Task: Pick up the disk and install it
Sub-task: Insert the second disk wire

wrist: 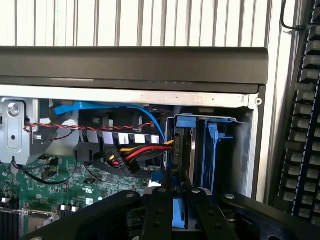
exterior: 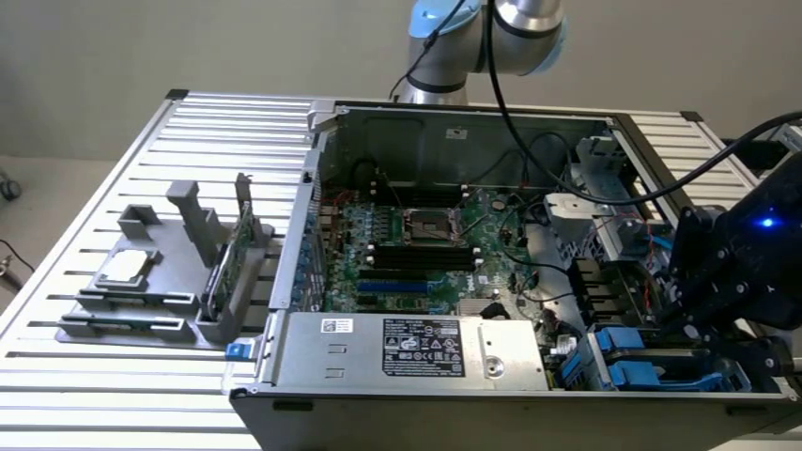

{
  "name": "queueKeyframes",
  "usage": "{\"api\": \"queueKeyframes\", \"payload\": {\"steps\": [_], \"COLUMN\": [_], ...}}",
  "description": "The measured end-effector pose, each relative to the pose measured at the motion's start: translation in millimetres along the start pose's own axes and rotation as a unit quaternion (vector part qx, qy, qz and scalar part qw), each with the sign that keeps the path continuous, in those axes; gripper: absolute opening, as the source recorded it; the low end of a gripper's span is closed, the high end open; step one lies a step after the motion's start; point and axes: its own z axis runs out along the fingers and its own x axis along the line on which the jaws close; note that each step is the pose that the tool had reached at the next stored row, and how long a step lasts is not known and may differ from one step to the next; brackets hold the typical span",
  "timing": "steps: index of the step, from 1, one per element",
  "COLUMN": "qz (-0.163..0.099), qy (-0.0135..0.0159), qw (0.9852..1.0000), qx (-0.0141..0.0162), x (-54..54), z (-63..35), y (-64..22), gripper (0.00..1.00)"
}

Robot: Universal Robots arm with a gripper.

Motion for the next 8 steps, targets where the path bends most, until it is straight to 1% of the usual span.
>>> {"api": "queueKeyframes", "payload": {"steps": [8], "qz": [0.000], "qy": [0.0023], "qw": [1.0000], "qx": [-0.0001], "x": [-0.2], "z": [0.9], "y": [-0.1], "gripper": [0.17]}}
